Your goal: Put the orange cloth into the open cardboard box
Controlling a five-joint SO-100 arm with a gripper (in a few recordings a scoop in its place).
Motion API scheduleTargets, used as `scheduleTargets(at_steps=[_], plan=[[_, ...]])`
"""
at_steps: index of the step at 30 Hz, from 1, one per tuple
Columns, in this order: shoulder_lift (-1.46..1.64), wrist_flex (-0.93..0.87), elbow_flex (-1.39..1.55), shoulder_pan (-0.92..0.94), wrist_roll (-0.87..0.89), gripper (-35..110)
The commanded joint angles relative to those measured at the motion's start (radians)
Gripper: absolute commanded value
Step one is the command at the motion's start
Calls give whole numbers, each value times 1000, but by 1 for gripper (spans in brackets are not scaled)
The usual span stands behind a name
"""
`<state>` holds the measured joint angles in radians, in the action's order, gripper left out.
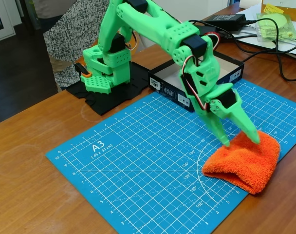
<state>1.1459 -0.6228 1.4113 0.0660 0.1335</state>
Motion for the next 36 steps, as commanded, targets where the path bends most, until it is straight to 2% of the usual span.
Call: scheduleTargets(at_steps=[1, 9, 20, 25, 33, 36], plan=[[-25, 51, 6, 9, 25, 40], [-94, 58, -51, 29, 35, 40], [-147, -302, -287, 8, 46, 40], [-152, -376, -325, -17, 51, 40], [-275, -265, -350, -12, 51, 40], [-311, -296, -414, 11, 104, 42]])
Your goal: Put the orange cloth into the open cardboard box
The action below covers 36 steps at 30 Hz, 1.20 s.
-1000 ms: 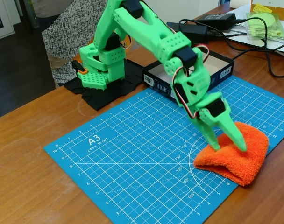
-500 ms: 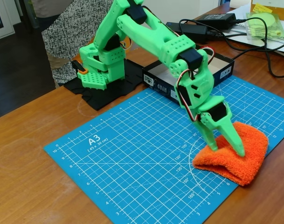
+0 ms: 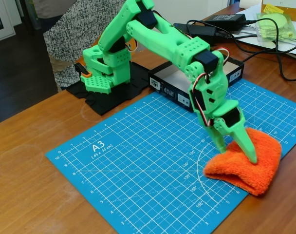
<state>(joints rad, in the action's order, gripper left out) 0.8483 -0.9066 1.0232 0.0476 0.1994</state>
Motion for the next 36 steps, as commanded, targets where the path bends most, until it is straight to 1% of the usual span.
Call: scheduleTargets(at_steps=[1, 10, 14, 19, 24, 28, 31, 36], plan=[[-21, -15, -40, 37, 40, 42], [-64, -83, -110, 28, -5, 41], [-69, -104, -118, 14, -41, 27], [-87, -146, -144, -9, -120, 20], [-92, -163, -149, -17, -164, 0], [-78, -173, -149, -8, -152, 0], [-35, -236, -192, 5, -135, 0], [54, -466, -454, 0, -123, 0]])
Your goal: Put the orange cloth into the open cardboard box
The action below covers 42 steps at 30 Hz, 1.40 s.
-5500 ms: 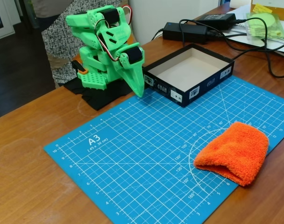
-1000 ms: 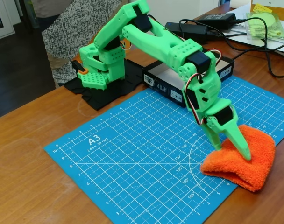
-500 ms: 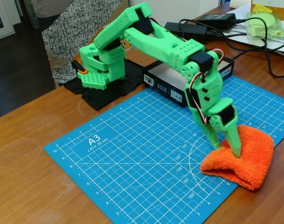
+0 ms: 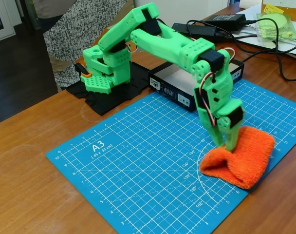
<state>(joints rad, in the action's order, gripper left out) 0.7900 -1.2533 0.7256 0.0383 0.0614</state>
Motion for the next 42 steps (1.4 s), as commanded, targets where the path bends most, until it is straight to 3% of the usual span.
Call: scheduleTargets(at_steps=[1, 6, 20, 29, 35, 42], plan=[[127, -172, -227, -3, 15, 0], [207, -405, -557, -97, 21, 0], [680, -394, 114, -514, 51, 0], [911, -400, 399, -749, 120, 0], [1083, -400, 598, -784, 172, 0], [1146, -387, 778, -693, 212, 0]])
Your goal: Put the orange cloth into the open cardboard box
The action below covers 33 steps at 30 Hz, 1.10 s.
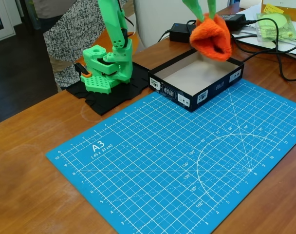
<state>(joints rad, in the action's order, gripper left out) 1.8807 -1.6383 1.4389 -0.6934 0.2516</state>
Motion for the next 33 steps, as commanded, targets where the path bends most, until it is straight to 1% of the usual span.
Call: scheduleTargets(at_steps=[1, 3, 4, 6, 8, 12, 15, 17, 20, 22, 25, 26, 27, 29, 30, 33], plan=[[57, 14, 91, 54, 25, 0], [60, 51, 138, 64, 20, 2], [61, 64, 158, 57, 3, 9], [61, 72, 181, 31, -11, 32], [64, 66, 178, 11, -12, 36], [106, 49, 126, -5, -2, 37], [144, 25, 41, 14, -5, 27], [262, 83, 23, 107, -23, 31], [520, 222, 57, 319, -77, 29], [735, 308, 161, 440, -106, 27], [1120, 449, 459, 580, -141, 26], [1229, 488, 557, 594, -144, 25], [1298, 486, 620, 586, -169, 26], [1376, 425, 735, 563, -247, 27], [1397, 420, 825, 594, -256, 26], [1411, 469, 1092, 678, -330, 25]])
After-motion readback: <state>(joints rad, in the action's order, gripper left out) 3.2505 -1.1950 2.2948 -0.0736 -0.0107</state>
